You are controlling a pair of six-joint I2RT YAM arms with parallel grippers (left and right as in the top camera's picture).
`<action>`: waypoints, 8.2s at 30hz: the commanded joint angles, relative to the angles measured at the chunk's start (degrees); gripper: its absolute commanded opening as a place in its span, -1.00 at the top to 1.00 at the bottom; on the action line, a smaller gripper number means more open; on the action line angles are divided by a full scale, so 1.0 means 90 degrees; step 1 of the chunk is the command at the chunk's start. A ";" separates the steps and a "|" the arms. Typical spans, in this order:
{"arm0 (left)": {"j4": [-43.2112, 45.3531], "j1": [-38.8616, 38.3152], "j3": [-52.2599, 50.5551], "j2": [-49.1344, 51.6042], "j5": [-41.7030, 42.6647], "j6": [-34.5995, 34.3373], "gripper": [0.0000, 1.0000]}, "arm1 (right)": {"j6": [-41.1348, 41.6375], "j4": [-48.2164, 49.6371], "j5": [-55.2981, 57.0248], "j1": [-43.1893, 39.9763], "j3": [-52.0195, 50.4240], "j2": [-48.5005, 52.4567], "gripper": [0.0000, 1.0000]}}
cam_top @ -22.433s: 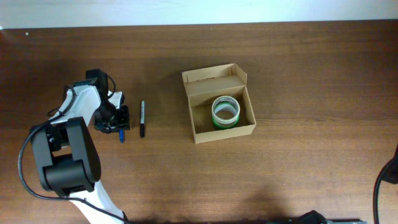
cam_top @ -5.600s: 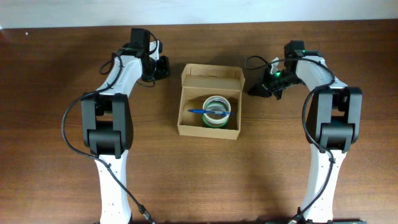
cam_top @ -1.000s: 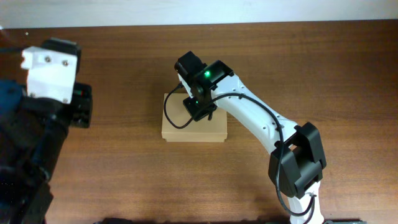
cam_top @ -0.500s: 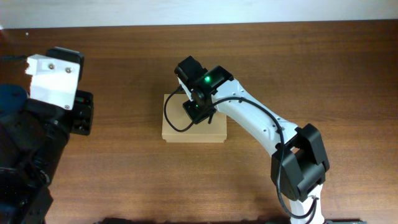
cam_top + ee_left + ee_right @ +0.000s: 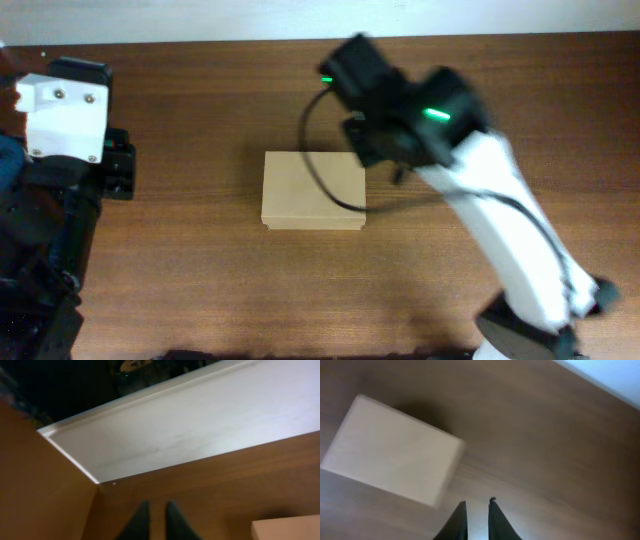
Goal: Pack container
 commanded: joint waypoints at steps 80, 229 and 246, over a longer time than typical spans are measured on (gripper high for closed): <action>-0.3791 0.0408 -0.3048 -0.4488 -0.2130 -0.2450 -0.98 | 0.1812 0.1996 0.0546 -0.4214 -0.6433 -0.9700 -0.98; 0.6268 0.0950 -1.2143 -0.7167 0.3373 -0.1341 -0.99 | -0.2414 1.0171 -0.3062 -0.4743 -1.5157 -1.1754 -0.98; 0.6268 0.0950 -1.2143 -0.7167 0.3373 -0.1341 -0.99 | -0.2414 1.0171 -0.3062 -0.4743 -1.5157 -1.1754 -0.98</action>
